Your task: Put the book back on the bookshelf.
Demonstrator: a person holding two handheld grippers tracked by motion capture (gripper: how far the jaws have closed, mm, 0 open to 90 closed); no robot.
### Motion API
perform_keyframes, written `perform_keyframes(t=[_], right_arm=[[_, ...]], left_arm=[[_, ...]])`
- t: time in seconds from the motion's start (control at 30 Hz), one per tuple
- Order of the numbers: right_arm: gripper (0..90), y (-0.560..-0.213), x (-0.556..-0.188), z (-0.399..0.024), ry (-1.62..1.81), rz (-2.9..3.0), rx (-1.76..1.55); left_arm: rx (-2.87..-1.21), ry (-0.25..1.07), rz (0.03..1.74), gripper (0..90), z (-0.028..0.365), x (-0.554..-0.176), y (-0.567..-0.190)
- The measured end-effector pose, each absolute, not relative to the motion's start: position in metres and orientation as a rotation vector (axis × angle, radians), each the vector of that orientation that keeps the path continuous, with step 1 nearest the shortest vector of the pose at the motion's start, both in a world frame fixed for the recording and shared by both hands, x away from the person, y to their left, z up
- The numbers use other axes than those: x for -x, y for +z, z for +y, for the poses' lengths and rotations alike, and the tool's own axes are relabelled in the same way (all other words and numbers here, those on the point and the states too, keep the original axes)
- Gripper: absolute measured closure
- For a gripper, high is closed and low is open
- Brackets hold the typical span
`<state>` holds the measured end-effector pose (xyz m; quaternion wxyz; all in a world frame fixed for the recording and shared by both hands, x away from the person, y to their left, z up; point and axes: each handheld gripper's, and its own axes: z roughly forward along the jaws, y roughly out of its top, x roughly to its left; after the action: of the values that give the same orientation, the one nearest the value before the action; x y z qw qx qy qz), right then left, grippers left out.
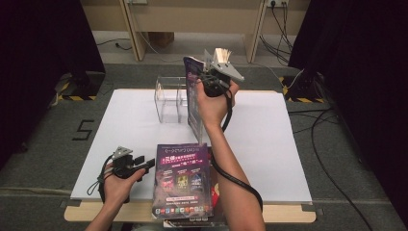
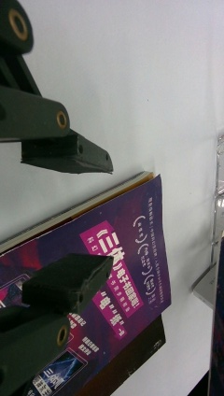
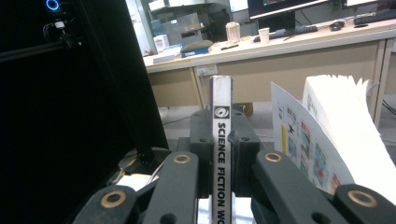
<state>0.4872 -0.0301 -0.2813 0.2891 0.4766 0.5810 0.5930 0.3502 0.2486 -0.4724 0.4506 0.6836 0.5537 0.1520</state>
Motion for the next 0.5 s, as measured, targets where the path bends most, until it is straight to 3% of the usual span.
perform_keyframes(t=[0.5], right_arm=[[83.2, -0.279, -0.516, -0.012, 1.564, 1.523, -1.262]], left_arm=[[-1.682, 0.368, 1.373, 47.2, 0.250, -0.351, -0.473]])
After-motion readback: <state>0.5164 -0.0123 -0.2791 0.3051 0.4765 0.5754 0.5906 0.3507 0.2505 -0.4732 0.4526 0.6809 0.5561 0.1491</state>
